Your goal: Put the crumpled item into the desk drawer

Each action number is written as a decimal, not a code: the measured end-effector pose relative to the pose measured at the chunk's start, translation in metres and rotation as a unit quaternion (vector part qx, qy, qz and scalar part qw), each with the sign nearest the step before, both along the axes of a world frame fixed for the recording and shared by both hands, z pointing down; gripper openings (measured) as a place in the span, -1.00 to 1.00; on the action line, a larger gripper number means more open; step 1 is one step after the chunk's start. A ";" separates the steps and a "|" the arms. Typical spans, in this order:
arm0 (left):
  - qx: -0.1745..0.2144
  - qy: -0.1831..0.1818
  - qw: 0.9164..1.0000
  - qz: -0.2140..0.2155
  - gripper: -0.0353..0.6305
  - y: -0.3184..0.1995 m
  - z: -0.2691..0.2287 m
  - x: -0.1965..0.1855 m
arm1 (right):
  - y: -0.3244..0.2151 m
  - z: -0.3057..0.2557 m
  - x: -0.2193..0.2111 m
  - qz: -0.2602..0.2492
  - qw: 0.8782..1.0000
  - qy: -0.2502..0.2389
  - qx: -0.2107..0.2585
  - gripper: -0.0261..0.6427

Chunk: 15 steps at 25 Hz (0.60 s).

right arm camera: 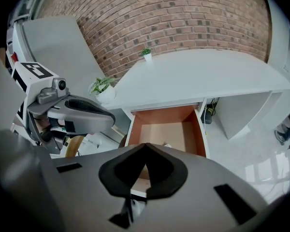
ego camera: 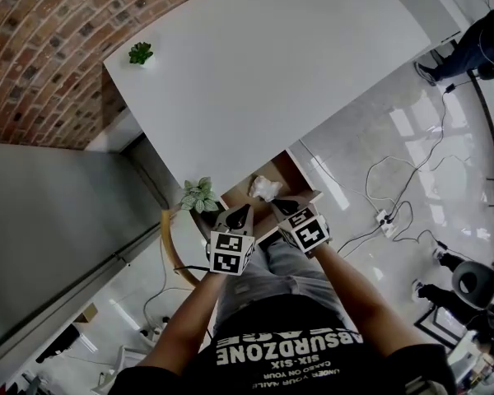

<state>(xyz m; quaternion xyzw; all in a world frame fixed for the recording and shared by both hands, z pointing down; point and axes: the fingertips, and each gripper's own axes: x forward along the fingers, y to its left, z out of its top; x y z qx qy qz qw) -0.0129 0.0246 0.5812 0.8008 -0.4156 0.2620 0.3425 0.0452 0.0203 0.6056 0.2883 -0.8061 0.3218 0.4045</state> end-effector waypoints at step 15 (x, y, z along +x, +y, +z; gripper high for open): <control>0.030 -0.003 1.000 0.004 -0.88 -0.009 -0.022 0.005 | -0.005 -0.019 0.001 0.014 1.000 -0.012 0.021 -0.93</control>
